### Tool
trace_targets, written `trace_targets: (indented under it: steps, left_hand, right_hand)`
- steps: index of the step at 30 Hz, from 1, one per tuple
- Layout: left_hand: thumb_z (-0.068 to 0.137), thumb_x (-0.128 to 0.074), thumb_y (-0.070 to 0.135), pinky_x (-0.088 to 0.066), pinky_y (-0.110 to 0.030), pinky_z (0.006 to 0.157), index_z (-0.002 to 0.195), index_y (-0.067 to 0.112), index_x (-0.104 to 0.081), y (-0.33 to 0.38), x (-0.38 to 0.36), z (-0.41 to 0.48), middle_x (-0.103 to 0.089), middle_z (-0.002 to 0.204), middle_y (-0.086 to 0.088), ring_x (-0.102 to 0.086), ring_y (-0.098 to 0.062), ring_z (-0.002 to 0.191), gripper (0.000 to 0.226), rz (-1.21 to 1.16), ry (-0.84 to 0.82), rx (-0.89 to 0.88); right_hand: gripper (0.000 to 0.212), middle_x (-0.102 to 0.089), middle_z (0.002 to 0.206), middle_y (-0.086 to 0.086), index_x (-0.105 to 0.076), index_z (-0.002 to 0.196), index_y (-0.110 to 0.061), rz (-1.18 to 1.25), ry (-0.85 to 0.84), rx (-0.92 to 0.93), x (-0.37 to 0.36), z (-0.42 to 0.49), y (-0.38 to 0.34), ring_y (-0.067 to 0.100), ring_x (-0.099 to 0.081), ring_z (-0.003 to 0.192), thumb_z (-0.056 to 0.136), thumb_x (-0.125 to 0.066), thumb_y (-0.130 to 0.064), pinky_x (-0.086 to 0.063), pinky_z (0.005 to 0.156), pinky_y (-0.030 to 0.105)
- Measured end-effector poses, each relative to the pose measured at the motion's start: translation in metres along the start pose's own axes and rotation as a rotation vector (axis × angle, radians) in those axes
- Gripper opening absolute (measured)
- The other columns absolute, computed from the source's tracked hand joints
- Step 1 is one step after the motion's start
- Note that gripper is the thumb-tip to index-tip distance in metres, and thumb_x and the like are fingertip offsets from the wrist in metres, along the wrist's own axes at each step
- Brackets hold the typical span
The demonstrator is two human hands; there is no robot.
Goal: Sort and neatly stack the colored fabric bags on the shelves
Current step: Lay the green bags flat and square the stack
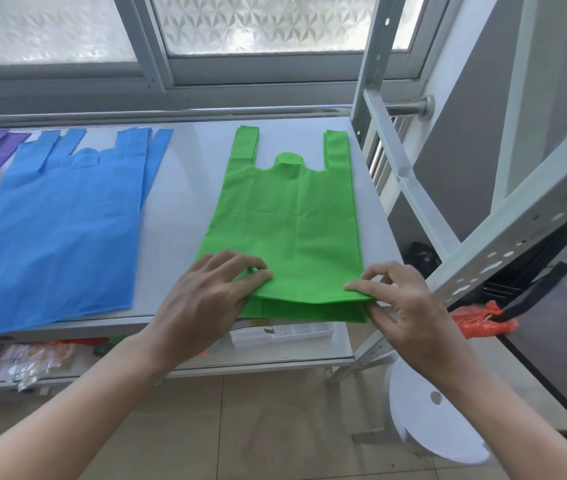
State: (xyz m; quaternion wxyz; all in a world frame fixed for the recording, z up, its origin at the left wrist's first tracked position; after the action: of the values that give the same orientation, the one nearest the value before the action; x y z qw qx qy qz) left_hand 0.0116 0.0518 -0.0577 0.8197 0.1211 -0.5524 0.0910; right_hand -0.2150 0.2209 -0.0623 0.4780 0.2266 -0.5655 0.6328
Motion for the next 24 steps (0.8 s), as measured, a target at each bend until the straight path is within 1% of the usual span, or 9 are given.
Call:
trace_targets:
  steps: [3, 6, 9, 13, 15, 17, 19, 21, 24]
  left_hand:
    - [0.094, -0.071, 0.025, -0.053, -0.043, 0.095, 0.134, 0.018, -0.068, 0.001, -0.011, -0.013, -0.062, 0.132, 0.000, -0.059, -0.021, 0.117, 0.041, -0.007, -0.073, 0.003]
    - [0.097, -0.056, 0.063, -0.051, -0.040, 0.097, 0.139, 0.023, -0.063, 0.005, -0.015, -0.016, -0.057, 0.131, 0.002, -0.056, -0.018, 0.116, 0.058, 0.007, -0.125, 0.083]
    - [0.090, -0.054, 0.075, -0.051, -0.041, 0.093, 0.141, 0.025, -0.061, 0.015, -0.018, -0.008, -0.055, 0.123, 0.001, -0.054, -0.018, 0.109, 0.072, 0.053, -0.133, 0.130]
    - [0.087, -0.057, 0.063, -0.052, -0.042, 0.091, 0.146, 0.021, -0.055, 0.030, -0.028, 0.004, -0.053, 0.124, -0.004, -0.051, -0.020, 0.109, 0.072, 0.093, -0.150, 0.146]
    - [0.092, -0.057, 0.052, -0.052, -0.042, 0.094, 0.143, 0.021, -0.057, 0.042, -0.033, 0.009, -0.056, 0.129, -0.006, -0.053, -0.022, 0.115, 0.060, 0.076, -0.151, 0.117]
    - [0.100, -0.053, 0.040, -0.051, -0.041, 0.092, 0.139, 0.019, -0.060, 0.054, -0.032, 0.012, -0.059, 0.130, -0.005, -0.055, -0.023, 0.115, 0.045, 0.071, -0.112, 0.084]
    - [0.105, -0.048, 0.030, -0.052, -0.042, 0.087, 0.134, 0.015, -0.063, 0.059, -0.028, 0.013, -0.062, 0.127, -0.005, -0.058, -0.024, 0.111, 0.036, 0.062, -0.048, 0.080]
    - [0.106, -0.047, 0.023, -0.052, -0.043, 0.083, 0.131, 0.011, -0.065, 0.062, -0.020, 0.011, -0.063, 0.125, -0.005, -0.060, -0.026, 0.106, 0.033, 0.064, 0.005, 0.040]
    - [0.109, -0.044, 0.022, -0.053, -0.042, 0.083, 0.132, 0.008, -0.064, 0.079, -0.014, -0.001, -0.064, 0.124, -0.005, -0.062, -0.025, 0.104, 0.033, 0.052, -0.002, -0.096]
  right_hand:
    - [0.042, -0.057, 0.120, -0.006, -0.075, 0.127, -0.025, -0.037, -0.068, 0.001, -0.010, -0.007, -0.001, 0.009, -0.051, 0.100, 0.089, -0.076, -0.007, -0.051, 0.089, 0.029]
    - [0.044, -0.052, 0.120, -0.008, -0.071, 0.132, -0.026, -0.036, -0.107, -0.029, -0.011, -0.009, -0.003, 0.011, -0.050, 0.103, 0.090, -0.073, -0.013, -0.047, 0.093, 0.028]
    - [0.053, -0.047, 0.102, -0.010, -0.065, 0.140, -0.030, 0.064, -0.120, -0.146, -0.009, -0.013, -0.008, 0.006, -0.048, 0.099, 0.090, -0.052, -0.018, -0.045, 0.089, 0.024]
    - [0.052, -0.052, 0.060, -0.010, -0.043, 0.156, -0.030, 0.124, -0.095, -0.331, -0.007, -0.016, -0.008, 0.005, -0.054, 0.068, 0.104, -0.038, -0.022, -0.041, 0.063, 0.027]
    - [0.046, -0.054, 0.053, -0.011, -0.042, 0.153, -0.030, 0.143, -0.097, -0.373, -0.009, -0.011, -0.010, 0.003, -0.056, 0.058, 0.107, -0.041, -0.032, -0.040, 0.059, 0.027]
    - [0.036, -0.070, 0.071, -0.009, -0.051, 0.144, -0.030, 0.423, -0.101, -0.584, -0.012, -0.005, -0.005, -0.002, -0.068, 0.062, 0.108, -0.047, -0.033, -0.049, 0.065, 0.027]
    - [0.029, -0.077, 0.106, 0.011, -0.058, 0.136, -0.023, 0.831, -0.089, -0.820, -0.016, -0.001, -0.002, 0.020, -0.079, 0.078, 0.107, -0.052, -0.027, -0.058, 0.071, 0.034]
    - [0.026, -0.078, 0.111, 0.013, -0.062, 0.130, -0.017, 1.042, -0.105, -0.913, -0.015, 0.007, 0.000, 0.030, -0.079, 0.088, 0.106, -0.055, -0.023, -0.060, 0.070, 0.035]
    - [0.032, -0.078, 0.112, 0.012, -0.060, 0.133, -0.010, 1.084, -0.169, -0.931, -0.018, 0.024, 0.002, 0.029, -0.078, 0.090, 0.102, -0.061, -0.018, -0.062, 0.066, 0.035]
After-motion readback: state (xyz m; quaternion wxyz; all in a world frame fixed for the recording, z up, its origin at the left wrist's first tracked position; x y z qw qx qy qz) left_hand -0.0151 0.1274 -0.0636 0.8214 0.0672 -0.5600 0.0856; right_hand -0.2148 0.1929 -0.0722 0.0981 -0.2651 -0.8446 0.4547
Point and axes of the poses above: each hand's wrist, its own z-axis towards the middle knuckle, its own x-axis out of the back of the hand, y = z × x, the point moved 5 cm from there along z, towards the middle knuckle
